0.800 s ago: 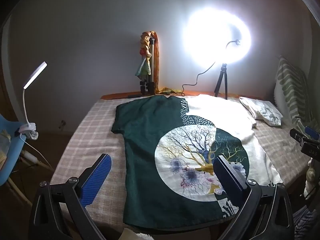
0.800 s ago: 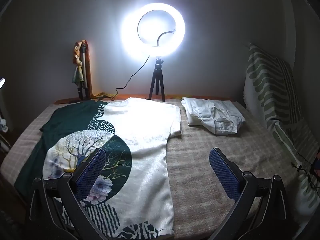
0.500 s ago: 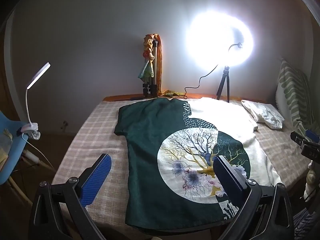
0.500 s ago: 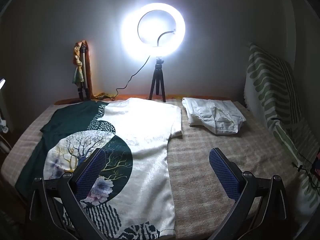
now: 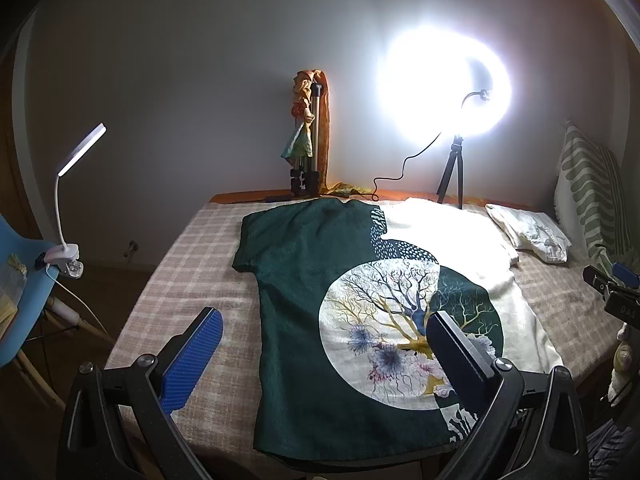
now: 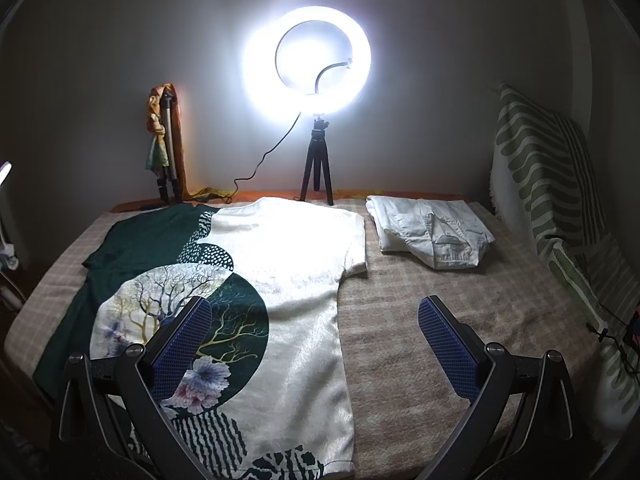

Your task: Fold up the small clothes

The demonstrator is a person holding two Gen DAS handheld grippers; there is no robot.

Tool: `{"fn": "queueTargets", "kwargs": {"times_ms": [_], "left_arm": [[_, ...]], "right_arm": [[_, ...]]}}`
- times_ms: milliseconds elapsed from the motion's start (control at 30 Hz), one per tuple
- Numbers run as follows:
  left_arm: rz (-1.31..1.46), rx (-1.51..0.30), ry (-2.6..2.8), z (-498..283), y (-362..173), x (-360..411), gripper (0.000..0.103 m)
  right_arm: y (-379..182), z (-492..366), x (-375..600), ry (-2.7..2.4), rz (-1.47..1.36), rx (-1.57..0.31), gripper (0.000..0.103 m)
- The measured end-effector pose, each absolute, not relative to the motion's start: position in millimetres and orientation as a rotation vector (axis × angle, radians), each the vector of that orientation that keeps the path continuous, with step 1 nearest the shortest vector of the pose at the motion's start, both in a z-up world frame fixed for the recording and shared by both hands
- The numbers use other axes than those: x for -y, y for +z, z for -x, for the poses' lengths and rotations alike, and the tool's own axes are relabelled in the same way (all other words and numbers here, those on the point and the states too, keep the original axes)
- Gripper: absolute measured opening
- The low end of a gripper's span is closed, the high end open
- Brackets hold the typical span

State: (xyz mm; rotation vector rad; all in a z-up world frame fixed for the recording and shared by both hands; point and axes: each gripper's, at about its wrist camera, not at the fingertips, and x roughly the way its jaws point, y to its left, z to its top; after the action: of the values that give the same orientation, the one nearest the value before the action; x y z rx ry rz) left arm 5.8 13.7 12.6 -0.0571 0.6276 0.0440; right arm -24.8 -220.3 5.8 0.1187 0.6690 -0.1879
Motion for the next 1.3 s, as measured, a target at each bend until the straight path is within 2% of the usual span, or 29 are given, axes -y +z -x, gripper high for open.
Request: {"fn": "queueTargets", "kwargs": {"times_ms": [1300], "left_arm": [[0.065, -0.613, 0.048, -2.7, 13.7, -13.3, 0.103]], "right_arm": [[9.1, 22.3, 214.6, -0.180, -0.129, -0.665, 0.103]]}}
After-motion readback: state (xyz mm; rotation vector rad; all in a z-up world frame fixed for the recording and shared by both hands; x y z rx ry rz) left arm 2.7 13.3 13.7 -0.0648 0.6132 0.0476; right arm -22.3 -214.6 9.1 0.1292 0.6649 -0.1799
